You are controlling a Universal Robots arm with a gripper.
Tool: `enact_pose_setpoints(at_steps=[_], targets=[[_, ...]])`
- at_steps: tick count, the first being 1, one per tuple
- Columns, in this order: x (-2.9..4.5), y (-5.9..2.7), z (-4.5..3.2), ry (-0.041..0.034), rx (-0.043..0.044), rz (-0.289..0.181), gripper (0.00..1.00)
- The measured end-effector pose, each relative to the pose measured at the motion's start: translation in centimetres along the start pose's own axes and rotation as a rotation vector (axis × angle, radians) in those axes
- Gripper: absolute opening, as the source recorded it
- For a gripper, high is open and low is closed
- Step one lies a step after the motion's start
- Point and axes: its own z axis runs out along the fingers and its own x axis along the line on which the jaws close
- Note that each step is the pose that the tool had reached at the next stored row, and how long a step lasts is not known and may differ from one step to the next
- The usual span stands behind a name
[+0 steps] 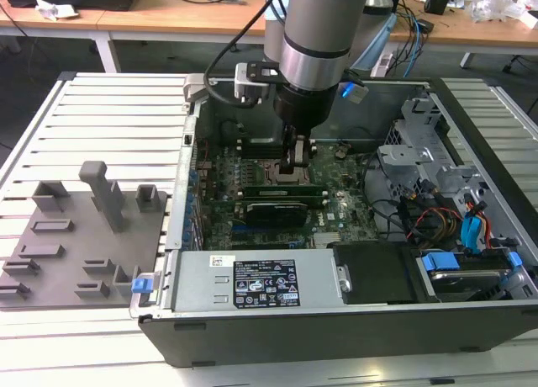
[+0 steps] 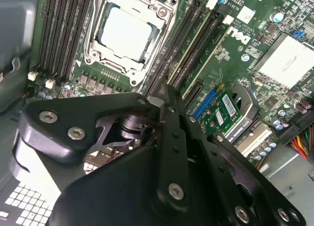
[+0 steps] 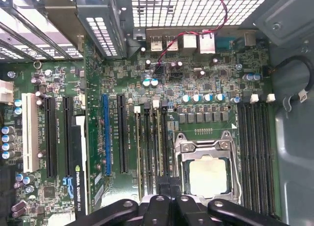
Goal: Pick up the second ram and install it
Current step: 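Insert the second ram into the second slot, then press down the second ram until it locks into place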
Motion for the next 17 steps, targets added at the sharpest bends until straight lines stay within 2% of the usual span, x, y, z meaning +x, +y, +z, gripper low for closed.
enact_pose_setpoints(at_steps=[7, 8, 10, 11, 14, 17], targets=[[0.0, -0.11, -0.02, 0.0002, -0.0002, 0.0, 0.11], [-0.03, -0.61, -0.02, 0.0003, -0.0006, 0.0, 0.11], [-0.15, -2.96, 0.18, 0.0017, -0.0067, 0.0, 0.11], [-0.15, -3.44, 0.5, 0.0019, -0.0073, 0.0, 0.11], [-0.18, -5.52, 2.14, 0.0019, -0.0076, 0.001, 0.11], [-0.15, -5.78, 2.95, 0.002, -0.0076, 0.001, 0.11]])
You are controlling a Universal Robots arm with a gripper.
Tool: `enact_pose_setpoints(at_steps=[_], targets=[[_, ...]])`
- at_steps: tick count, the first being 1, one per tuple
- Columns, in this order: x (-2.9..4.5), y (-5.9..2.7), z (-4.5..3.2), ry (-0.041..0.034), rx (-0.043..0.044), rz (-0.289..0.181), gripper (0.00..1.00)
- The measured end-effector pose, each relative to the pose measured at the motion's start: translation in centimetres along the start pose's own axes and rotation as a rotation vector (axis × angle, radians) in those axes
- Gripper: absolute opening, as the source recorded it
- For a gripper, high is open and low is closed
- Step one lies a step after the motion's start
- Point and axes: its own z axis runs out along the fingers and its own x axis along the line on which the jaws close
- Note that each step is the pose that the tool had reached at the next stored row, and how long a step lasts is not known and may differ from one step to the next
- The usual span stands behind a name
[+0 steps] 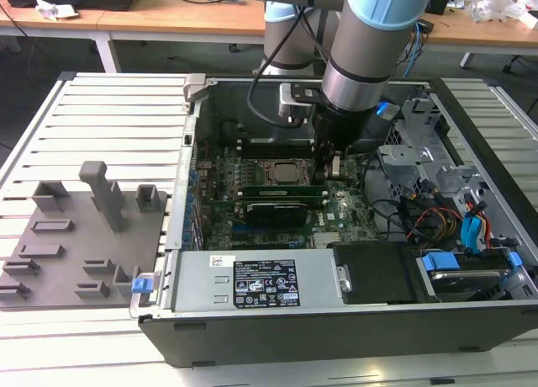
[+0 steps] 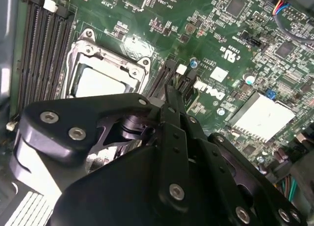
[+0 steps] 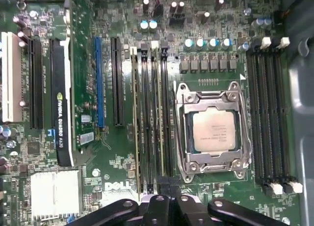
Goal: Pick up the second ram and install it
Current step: 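Press down the second ram until it locks into place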
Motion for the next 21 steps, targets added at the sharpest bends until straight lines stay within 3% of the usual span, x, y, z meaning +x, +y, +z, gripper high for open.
enact_pose_setpoints(at_steps=[3, 5, 6, 8, 12, 16, 18, 19, 20, 21], targets=[[0.07, -0.06, 0.88, 0.0009, -0.0003, 0.0, 0.11], [0.05, -0.03, 0.75, -0.0012, 0.0007, 0.0, 0.11], [-0.01, 0.08, 0.26, -0.0033, 0.003, 0.0, 0.11], [0.06, 0.86, 0.07, -0.0013, 0.0091, -0.001, 0.11], [0.15, 2.41, 0.16, -0.0014, 0.0125, -0.001, 0.11], [0.35, 5.97, 0.44, -0.0016, 0.0173, -0.001, 0.11], [0.41, 7.04, 0.53, -0.0016, 0.0189, -0.001, 0.11], [0.48, 8.15, 0.7, -0.0016, 0.0209, -0.001, 0.11], [0.53, 8.62, 1.22, -0.0037, 0.0204, -0.001, 0.11], [0.39, 6.83, 0.42, -0.0039, 0.01, -0.001, 0.11]])
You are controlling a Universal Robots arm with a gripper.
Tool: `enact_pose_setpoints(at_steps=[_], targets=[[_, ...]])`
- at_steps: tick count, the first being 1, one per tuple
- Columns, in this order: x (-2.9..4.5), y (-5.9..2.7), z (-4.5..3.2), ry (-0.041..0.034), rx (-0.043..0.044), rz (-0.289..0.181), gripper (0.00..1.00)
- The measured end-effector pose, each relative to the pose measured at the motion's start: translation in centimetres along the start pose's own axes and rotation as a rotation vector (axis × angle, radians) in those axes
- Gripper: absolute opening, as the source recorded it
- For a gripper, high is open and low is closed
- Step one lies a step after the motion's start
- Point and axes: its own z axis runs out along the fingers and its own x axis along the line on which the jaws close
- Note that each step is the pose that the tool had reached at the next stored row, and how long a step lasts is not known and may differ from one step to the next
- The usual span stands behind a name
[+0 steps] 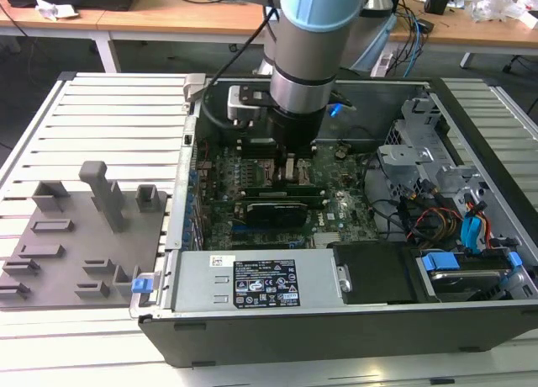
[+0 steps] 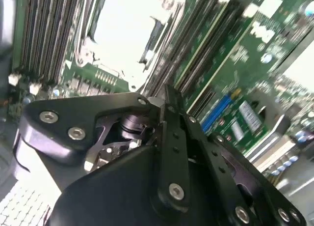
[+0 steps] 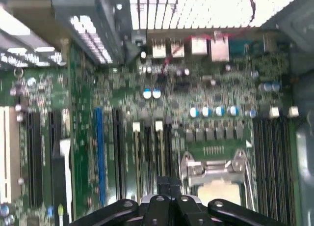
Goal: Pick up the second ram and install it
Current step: 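Press down the second ram until it locks into place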
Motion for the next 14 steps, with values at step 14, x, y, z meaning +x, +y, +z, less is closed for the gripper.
enact_pose_setpoints(at_steps=[14], targets=[[-0.59, -1.89, -4.36, 0.0005, -0.013, 0.001, 0.11]])
